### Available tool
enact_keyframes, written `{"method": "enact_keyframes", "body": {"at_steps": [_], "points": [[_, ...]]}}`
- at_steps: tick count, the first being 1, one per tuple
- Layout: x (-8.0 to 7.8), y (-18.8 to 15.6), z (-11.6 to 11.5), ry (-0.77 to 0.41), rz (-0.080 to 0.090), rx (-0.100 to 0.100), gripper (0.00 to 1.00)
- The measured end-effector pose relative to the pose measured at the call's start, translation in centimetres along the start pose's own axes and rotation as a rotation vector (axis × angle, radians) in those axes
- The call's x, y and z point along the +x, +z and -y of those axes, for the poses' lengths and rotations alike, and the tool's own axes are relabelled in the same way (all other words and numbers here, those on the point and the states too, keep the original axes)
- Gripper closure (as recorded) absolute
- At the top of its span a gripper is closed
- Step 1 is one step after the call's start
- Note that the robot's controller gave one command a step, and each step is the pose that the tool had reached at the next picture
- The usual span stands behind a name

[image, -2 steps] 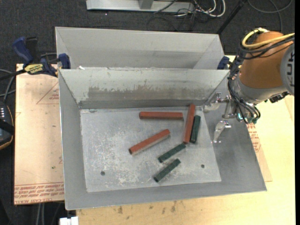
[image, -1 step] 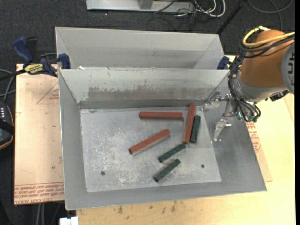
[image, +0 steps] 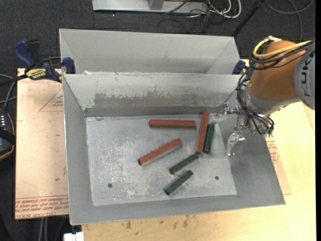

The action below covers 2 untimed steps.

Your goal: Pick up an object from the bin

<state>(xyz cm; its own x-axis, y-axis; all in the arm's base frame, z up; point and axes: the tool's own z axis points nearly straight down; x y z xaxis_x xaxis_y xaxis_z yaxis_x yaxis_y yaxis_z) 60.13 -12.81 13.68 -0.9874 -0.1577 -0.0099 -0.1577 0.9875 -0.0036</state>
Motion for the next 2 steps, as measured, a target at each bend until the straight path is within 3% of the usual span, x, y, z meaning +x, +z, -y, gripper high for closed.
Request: {"method": "enact_keyframes", "body": {"at_steps": [1, 2], "points": [[-0.2, 4.3, -2.7, -0.247, -0.008, -0.005, 0.00], [-3.5, 5.9, -4.8, -0.400, 0.012, 0.000, 1.00]]}}
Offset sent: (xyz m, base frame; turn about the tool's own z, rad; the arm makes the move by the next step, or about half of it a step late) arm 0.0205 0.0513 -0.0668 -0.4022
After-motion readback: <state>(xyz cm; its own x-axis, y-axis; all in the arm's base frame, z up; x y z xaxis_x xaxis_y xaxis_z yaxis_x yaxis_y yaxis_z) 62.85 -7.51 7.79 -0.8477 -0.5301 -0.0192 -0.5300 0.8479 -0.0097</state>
